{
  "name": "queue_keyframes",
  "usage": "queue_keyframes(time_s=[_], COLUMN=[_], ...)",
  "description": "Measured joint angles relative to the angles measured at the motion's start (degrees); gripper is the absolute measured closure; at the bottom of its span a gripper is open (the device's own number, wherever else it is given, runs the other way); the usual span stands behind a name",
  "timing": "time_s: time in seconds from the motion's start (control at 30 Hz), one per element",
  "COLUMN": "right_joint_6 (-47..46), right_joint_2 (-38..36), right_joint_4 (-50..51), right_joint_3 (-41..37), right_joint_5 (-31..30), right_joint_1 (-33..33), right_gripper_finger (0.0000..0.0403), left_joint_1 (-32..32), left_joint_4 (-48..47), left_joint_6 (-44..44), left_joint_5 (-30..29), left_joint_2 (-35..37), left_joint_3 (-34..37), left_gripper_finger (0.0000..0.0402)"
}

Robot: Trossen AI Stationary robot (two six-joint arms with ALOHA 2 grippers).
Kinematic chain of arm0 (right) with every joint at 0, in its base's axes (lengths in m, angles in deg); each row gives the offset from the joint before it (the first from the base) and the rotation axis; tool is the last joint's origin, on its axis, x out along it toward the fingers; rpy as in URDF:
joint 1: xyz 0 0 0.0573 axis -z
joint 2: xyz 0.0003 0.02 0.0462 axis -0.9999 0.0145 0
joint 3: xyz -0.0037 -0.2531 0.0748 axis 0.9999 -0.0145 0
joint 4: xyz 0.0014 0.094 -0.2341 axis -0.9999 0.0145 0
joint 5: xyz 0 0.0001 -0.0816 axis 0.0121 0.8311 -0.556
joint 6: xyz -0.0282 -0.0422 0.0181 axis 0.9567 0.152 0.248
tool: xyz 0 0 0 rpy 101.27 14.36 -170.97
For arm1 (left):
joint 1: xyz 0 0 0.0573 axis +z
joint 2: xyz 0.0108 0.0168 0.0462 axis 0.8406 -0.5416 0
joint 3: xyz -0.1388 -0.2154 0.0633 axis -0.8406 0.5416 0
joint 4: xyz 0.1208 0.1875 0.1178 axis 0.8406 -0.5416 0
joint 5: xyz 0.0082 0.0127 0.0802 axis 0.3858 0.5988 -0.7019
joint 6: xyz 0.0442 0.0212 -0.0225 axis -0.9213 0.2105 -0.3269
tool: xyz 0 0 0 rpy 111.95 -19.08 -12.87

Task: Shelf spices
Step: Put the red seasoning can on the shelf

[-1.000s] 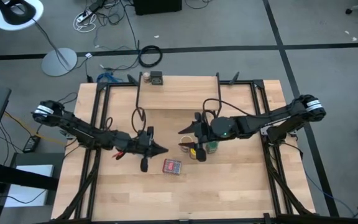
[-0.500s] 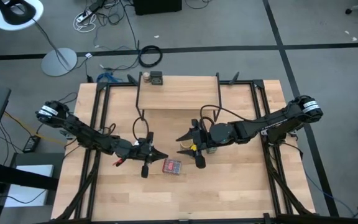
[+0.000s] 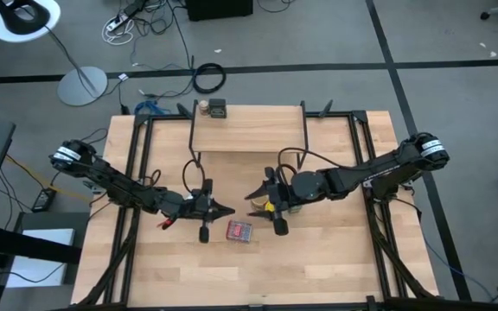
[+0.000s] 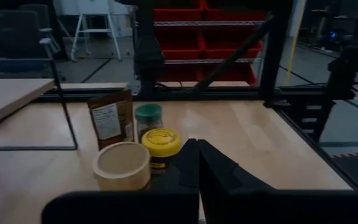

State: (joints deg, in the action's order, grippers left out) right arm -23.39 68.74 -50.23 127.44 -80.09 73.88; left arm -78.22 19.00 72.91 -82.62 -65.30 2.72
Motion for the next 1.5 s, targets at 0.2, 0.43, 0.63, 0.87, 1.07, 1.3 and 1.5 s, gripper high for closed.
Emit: queue_keyframes(time_s=[0.2,0.43,0.63,0.87,1.07,1.3,1.5], right_joint_6=[4.0,7.1,7.3,7.3,7.3,6.8,6.7], right_joint_2=[0.0,0.0,0.0,0.0,0.0,0.0,0.0], right_joint_4=[0.1,0.2,0.1,-1.1,-2.4,-2.4,-2.3], right_joint_3=[0.0,0.0,0.0,0.0,0.0,0.0,0.0], right_joint_5=[-0.1,-3.1,-3.4,-3.5,-3.6,-3.6,-3.6], right_joint_1=[-1.4,-1.9,-2.3,-2.4,-2.4,-1.8,-1.8], right_gripper_finger=[0.0188,0.0188,0.0188,0.0188,0.0188,0.0188,0.0188], left_joint_1=[-0.1,-1.3,-1.1,-0.5,-0.4,1.1,1.5], left_joint_4=[-0.2,-5.2,-14.9,-66.6,-89.0,-100.2,-101.2], left_joint_6=[-0.2,1.4,-5.2,-5.5,7.1,15.3,15.6], left_joint_5=[-4.1,-11.6,-9.7,-11.9,-21.3,-25.4,-23.7], left_joint_2=[0.0,1.9,14.6,20.0,17.2,15.9,15.9], left_joint_3=[0.0,0.0,-8.5,-36.3,-40.1,-32.5,-32.5], left_gripper_finger=[0.0362,0.0270,0.0218,0.0223,0.0240,0.0245,0.0226])
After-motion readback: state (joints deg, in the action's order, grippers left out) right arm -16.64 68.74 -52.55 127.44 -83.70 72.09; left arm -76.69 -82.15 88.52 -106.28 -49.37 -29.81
